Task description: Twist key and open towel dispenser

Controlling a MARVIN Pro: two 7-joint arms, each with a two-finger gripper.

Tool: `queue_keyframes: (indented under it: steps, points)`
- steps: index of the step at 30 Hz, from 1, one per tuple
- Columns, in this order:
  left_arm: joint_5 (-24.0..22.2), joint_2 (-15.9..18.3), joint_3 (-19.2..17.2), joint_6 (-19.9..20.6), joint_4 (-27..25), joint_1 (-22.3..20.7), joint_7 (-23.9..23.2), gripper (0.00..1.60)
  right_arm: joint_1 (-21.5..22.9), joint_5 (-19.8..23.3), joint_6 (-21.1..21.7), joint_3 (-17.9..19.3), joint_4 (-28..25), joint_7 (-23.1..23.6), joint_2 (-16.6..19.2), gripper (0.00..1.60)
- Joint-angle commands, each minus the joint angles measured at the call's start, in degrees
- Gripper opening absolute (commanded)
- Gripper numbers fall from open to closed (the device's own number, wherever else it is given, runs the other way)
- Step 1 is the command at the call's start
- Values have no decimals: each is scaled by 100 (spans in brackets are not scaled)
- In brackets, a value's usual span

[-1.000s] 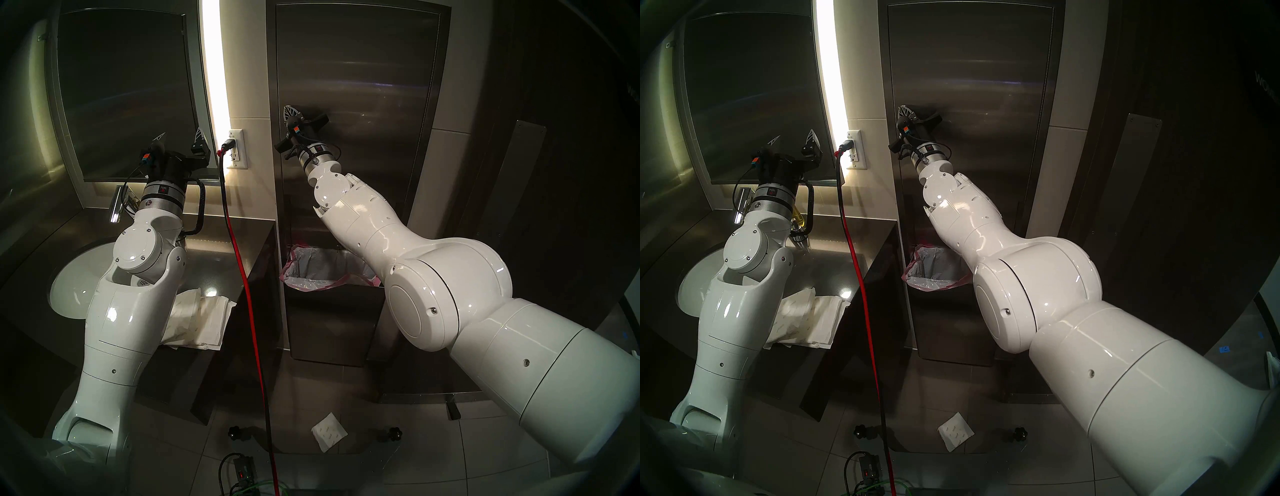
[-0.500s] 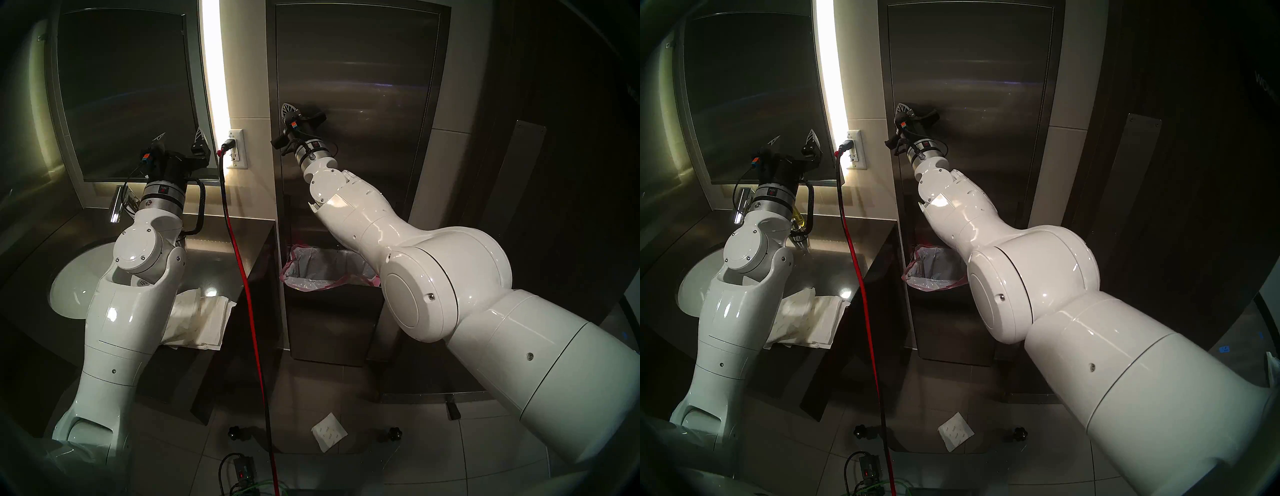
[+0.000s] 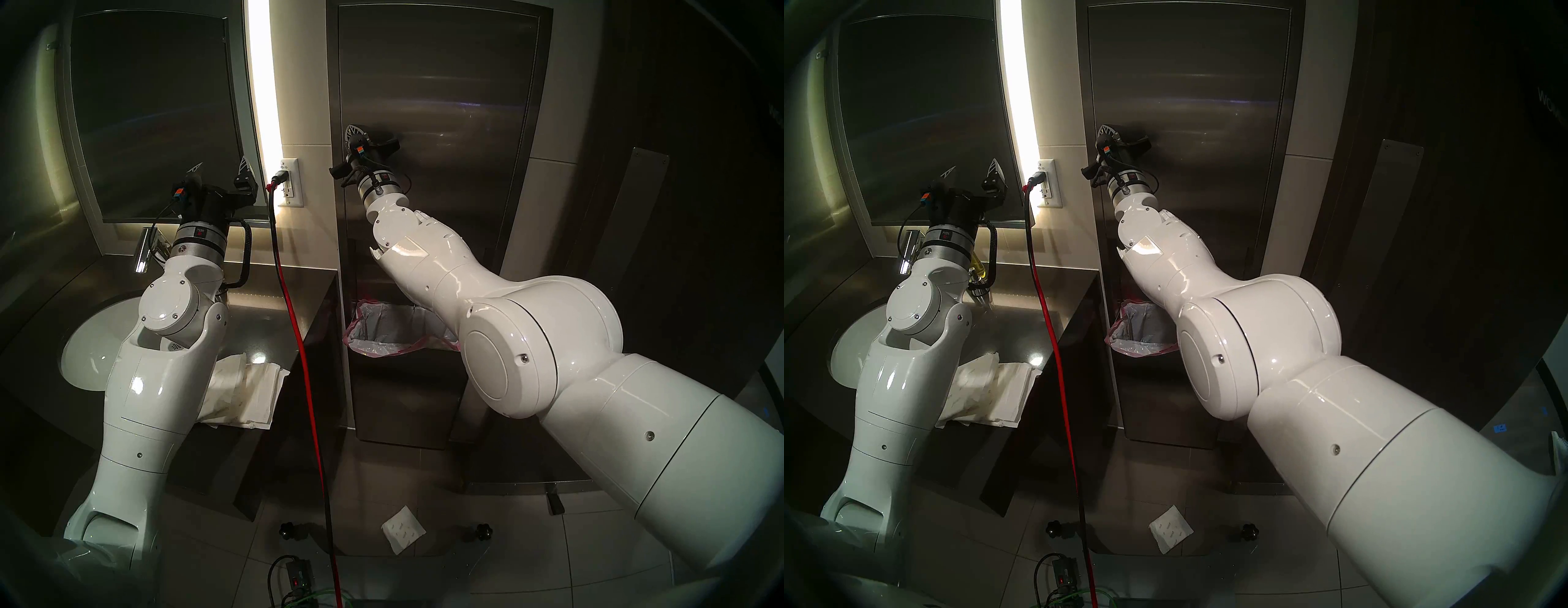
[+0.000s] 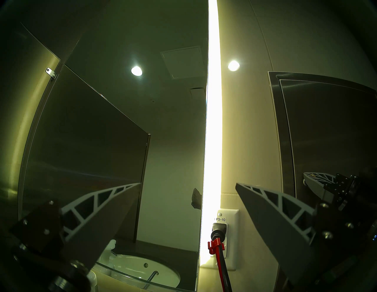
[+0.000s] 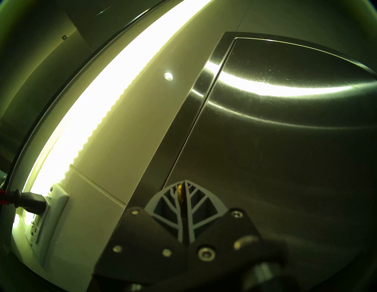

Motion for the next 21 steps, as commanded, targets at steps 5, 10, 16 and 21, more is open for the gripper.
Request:
queue_keyframes:
  steps: [5, 10, 16, 21]
  points:
    - [1, 5, -7, -6, -44, -86, -3, 160, -103, 680, -407, 694, -357, -438, -163, 0]
    - [1, 4, -7, -5, -44, -87, -3, 160, -274, 670, -589, 708, -499, -445, -295, 0]
    - [1, 4, -7, -5, -44, -87, -3, 160, -478, 569, -691, 655, -760, -532, -381, 0]
    - [1, 4, -7, -6, -44, -86, -4, 160, -774, 424, -842, 521, -1122, -540, -438, 0]
